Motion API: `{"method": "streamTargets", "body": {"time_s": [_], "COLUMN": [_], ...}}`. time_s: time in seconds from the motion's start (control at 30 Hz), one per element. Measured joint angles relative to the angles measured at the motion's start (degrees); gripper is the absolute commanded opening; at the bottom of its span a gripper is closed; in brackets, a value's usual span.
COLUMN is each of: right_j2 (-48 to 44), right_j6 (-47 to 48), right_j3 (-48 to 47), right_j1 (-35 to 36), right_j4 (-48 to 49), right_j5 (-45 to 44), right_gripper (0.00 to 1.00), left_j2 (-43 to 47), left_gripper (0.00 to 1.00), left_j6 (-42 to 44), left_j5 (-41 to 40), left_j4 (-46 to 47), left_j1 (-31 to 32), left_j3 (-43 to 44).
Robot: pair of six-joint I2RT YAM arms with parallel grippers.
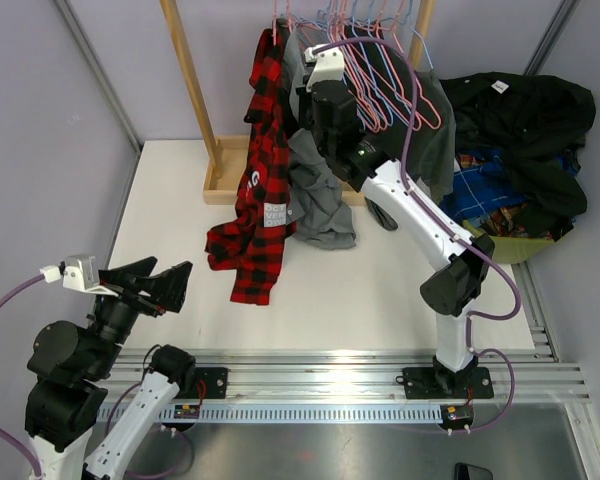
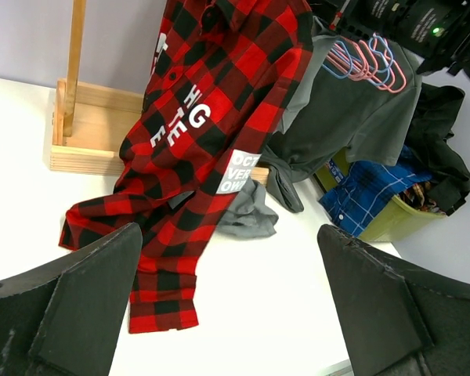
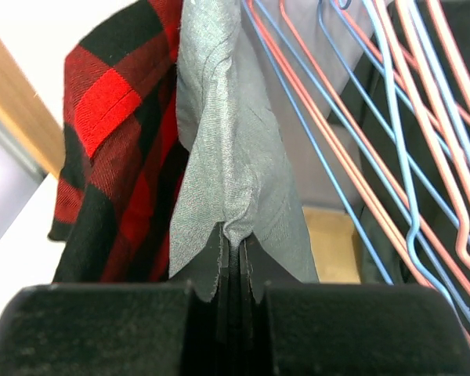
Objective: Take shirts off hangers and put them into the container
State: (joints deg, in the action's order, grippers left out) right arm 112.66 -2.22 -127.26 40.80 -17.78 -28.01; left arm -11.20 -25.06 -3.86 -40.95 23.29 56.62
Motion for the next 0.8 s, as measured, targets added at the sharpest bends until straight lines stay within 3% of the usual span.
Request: {"method": "streamTargets", "body": {"time_s": [0.33, 0.63, 0.8], "right_j2": [-13.2, -34.0, -38.1], "right_j6": [3.1, 2.5, 3.0], "right_j3": [28.9, 46.9, 44.0], "right_j1": [0.1, 0.0, 0.0], "right_j4": [24.9, 28.5, 21.3], "right_j5": [-4.5, 1.7, 4.5], "right_gripper": [0.0, 0.0, 0.0], "left_j2": [0.0, -0.5, -2.1], "left_gripper": [0.99, 0.99, 0.99], "left_j6": [0.0, -0.3, -0.9], "left_j5": [-0.7, -0.3, 0.7], "left_j4": [-0.1, 1.7, 2.4], "left_j1": [0.0, 0.0, 0.0], "left_j3": [0.0, -1.4, -1.4]}}
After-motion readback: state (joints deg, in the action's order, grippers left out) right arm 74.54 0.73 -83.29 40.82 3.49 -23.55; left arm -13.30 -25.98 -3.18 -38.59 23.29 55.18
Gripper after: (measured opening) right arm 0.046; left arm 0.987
